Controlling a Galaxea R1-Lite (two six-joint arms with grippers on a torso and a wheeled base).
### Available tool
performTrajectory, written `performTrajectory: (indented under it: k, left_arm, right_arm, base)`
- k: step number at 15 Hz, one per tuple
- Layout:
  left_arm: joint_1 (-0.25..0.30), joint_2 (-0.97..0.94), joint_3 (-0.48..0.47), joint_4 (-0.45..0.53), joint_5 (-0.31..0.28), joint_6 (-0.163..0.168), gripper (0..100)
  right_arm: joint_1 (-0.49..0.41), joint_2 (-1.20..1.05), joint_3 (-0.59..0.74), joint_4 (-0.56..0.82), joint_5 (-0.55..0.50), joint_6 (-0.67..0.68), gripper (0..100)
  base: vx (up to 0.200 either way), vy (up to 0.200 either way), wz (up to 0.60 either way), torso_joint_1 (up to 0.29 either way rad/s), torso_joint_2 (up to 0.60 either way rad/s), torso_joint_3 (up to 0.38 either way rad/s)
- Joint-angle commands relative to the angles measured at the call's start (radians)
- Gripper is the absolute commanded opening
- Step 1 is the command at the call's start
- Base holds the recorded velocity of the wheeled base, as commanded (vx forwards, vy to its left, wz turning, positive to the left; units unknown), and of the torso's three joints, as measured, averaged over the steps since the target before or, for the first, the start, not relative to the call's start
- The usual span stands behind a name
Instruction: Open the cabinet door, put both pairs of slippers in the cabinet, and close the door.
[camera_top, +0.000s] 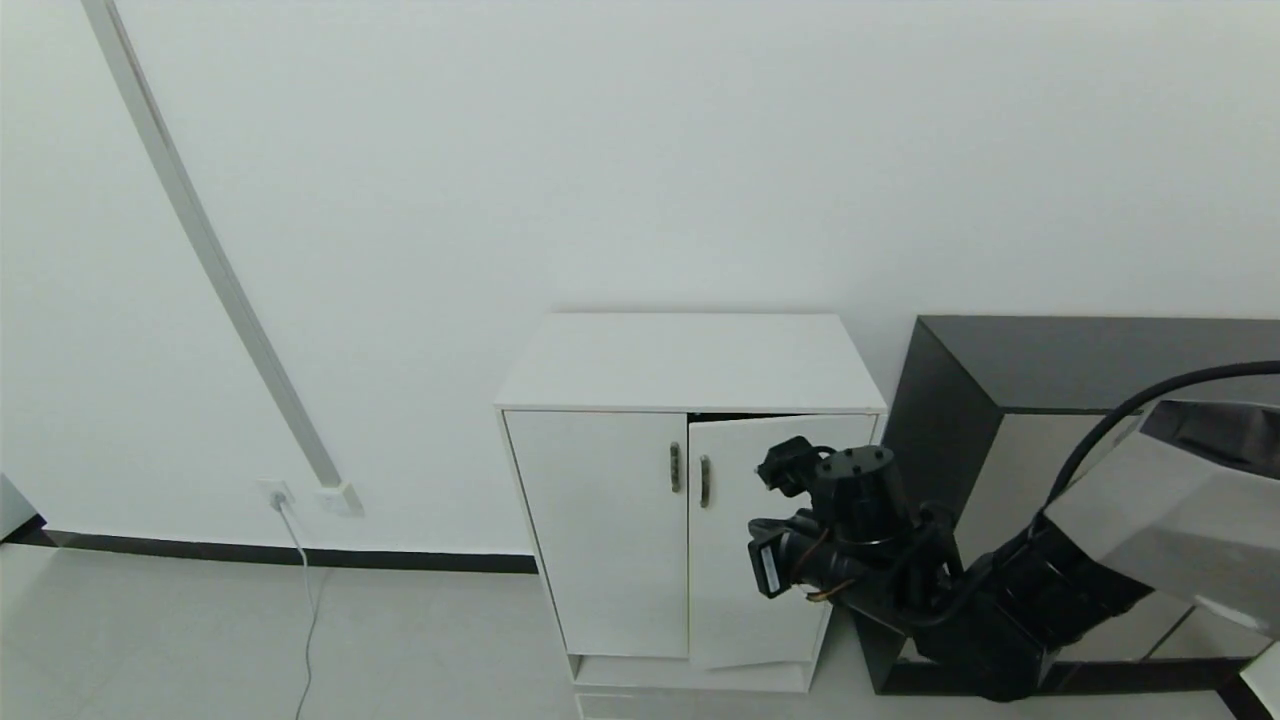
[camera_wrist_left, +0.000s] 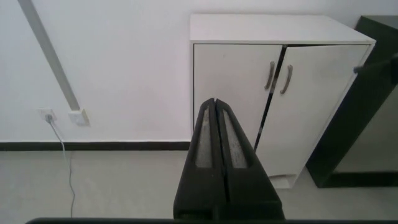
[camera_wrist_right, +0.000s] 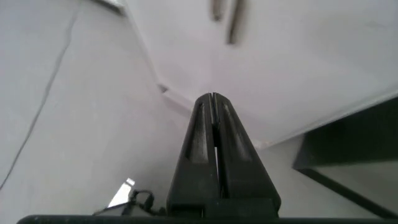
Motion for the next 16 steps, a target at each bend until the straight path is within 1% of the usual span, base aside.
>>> performTrajectory:
  k: [1,3,10,13,16]
  left_arm:
    - [0.0,0.001,0.0,0.0,0.0,-0.001,0]
    - [0.0,0.0,0.0,0.0,0.0,-0.001,0]
    - [0.0,0.0,0.0,0.0,0.0,-0.001,0]
    - [0.001,0.001,0.0,0.0,0.0,-0.001,0]
    - [0.0,0.0,0.0,0.0,0.0,-0.001,0]
  right_arm:
    - [0.0,0.002,0.117,-0.077,0.068,-0.045,0]
    - [0.0,0.005,0.185,-0.139,0.126,-0.086,0]
    - [0.006,0.023,0.226,-0.177,0.126,-0.082,0]
    - [0.01,0.035,0.241,-0.217,0.12,-0.085,0]
    - [0.012,0.048,0.24,-0.22,0.12,-0.085,0]
  base:
    - [0.0,0.0,0.0,0.0,0.0,0.0]
    - [0.0,0.0,0.0,0.0,0.0,0.0]
    - [0.0,0.0,0.0,0.0,0.0,0.0]
    - [0.2,0.0,0.0,-0.001,0.0,0.001]
    - [0.2,0.0,0.0,0.009,0.0,-0.004]
